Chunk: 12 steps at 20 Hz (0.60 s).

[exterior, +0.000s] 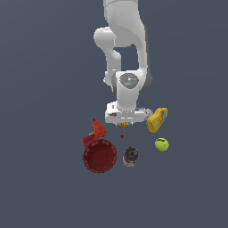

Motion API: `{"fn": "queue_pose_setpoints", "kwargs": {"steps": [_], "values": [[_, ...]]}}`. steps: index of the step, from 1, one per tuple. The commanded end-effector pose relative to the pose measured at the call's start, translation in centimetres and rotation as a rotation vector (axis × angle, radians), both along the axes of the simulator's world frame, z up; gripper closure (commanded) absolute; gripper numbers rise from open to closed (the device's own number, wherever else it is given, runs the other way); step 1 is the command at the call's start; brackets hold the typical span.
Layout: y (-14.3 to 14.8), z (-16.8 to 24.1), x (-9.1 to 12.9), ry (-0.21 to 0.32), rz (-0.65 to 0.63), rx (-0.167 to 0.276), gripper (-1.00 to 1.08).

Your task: Pick up a designated object from a clutter of objects.

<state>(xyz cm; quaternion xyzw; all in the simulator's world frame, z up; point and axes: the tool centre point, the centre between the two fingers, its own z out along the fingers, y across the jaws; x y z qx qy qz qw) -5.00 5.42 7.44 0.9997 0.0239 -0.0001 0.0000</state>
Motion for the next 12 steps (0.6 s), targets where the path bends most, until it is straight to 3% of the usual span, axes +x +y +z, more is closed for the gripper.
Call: {"fn": "queue_pose_setpoints", "kwargs": {"steps": [1, 12], "values": [[-0.7, 1.9, -0.3, -0.001, 0.000, 0.000, 1.08], [-4.5, 12.1, -1.7, -0.001, 0.001, 0.002, 1.08]]}}
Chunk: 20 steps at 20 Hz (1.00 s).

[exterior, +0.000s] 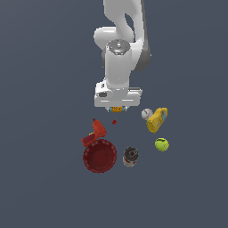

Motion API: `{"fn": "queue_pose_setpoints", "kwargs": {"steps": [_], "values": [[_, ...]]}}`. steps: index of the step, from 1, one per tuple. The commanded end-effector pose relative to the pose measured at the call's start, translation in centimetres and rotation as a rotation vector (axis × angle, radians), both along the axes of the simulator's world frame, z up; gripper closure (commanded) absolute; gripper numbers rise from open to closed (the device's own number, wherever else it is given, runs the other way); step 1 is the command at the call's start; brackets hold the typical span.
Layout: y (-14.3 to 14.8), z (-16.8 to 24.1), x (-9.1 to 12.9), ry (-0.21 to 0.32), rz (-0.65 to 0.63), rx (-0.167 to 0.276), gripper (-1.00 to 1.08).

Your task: Pick up a designated object from a clutter of objects.

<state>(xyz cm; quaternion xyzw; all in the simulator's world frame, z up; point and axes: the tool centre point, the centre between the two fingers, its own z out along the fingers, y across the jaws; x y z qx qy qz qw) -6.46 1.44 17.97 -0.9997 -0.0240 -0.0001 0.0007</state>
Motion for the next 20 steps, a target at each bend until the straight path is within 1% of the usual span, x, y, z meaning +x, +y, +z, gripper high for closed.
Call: {"fn": "queue_pose_setpoints", "kwargs": {"steps": [1, 14, 20], "values": [[-0.9, 2.5, -0.4, 0.000, 0.000, 0.001, 1.08], [-5.6, 14.9, -1.9, 0.000, 0.000, 0.001, 1.08], [-7.4, 19.5, -2.3, 0.000, -0.001, 0.000, 1.08]]}}
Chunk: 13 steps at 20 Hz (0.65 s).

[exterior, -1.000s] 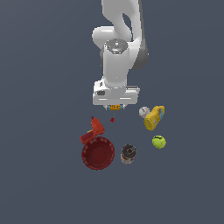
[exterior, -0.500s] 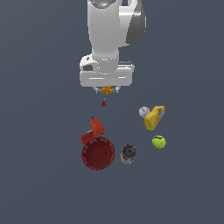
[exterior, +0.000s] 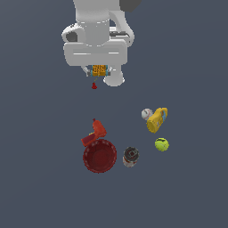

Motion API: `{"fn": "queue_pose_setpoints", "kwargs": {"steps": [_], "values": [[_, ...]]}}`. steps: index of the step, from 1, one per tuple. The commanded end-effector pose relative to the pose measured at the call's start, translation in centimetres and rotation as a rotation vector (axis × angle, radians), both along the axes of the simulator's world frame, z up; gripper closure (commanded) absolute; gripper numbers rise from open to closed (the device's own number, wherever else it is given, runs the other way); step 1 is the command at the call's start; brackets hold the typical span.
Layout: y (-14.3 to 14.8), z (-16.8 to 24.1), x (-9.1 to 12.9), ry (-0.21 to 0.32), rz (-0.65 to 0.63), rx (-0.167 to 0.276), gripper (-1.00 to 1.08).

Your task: Pick up a designated object from a clutter of objects.

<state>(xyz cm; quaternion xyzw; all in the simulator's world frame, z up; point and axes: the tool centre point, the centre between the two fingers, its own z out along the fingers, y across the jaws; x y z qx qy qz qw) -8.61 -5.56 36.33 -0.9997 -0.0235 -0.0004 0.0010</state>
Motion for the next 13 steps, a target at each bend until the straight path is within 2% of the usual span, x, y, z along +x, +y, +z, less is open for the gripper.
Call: {"fn": "queue_pose_setpoints", "kwargs": {"steps": [1, 7, 13], "values": [[-0.7, 1.7, -0.2, 0.001, 0.000, 0.000, 1.08], [-1.7, 4.3, -0.3, 0.001, 0.000, -0.002, 1.08], [-2.0, 5.2, -0.2, 0.001, 0.000, -0.002, 1.08]]}}
